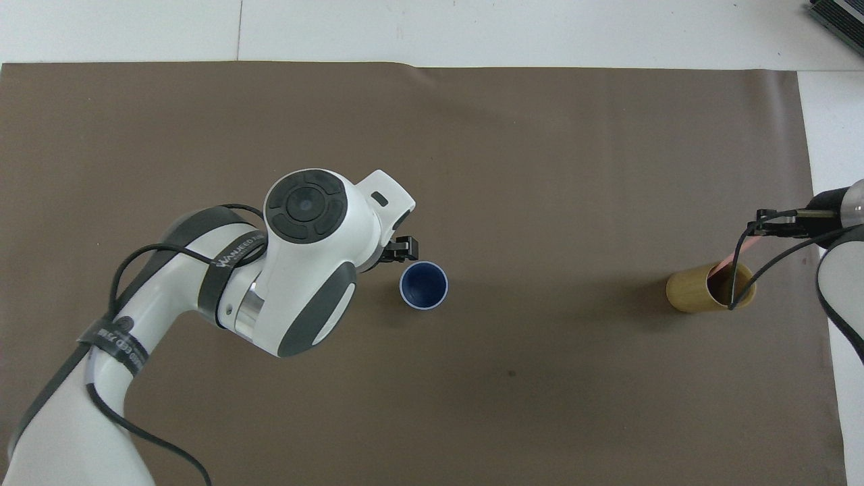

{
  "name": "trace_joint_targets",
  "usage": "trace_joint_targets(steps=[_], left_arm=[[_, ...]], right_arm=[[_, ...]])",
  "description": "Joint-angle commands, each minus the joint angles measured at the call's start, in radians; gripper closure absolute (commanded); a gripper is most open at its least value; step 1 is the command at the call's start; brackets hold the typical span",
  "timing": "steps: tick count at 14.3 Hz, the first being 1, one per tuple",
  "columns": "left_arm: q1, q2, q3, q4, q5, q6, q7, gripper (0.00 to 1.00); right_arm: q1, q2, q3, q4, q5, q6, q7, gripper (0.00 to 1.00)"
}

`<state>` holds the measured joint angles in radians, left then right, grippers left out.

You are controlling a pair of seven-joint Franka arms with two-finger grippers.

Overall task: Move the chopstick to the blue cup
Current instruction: 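Grasp the pink stick with the right gripper while the left gripper withdraws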

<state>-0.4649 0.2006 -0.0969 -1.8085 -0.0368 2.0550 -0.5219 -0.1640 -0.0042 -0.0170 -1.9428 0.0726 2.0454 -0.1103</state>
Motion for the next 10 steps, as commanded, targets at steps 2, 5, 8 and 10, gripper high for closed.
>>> trace_joint_targets(steps=[2,5,8,10], left_arm=[[0.177,-0.096,-0.007,-0.009,0.017,-0.105,0.164,0.0],[0.314,-0.145,-0.007,-0.006,0.017,-0.186,0.388,0.0],[0.396,-0.187,-0.006,0.029,0.017,-0.246,0.523,0.0],[0.429,-0.184,-0.004,0.127,0.017,-0.335,0.545,0.0]], right_arm=[[-0.015,-0.034,0.005,0.088,0.018,-0.111,-0.022,1.0],[-0.014,-0.077,0.006,0.148,0.015,-0.183,0.061,1.0],[-0.002,-0.118,0.019,0.177,0.013,-0.186,0.162,1.0],[0.004,-0.123,0.037,0.177,0.015,-0.212,0.291,1.0]])
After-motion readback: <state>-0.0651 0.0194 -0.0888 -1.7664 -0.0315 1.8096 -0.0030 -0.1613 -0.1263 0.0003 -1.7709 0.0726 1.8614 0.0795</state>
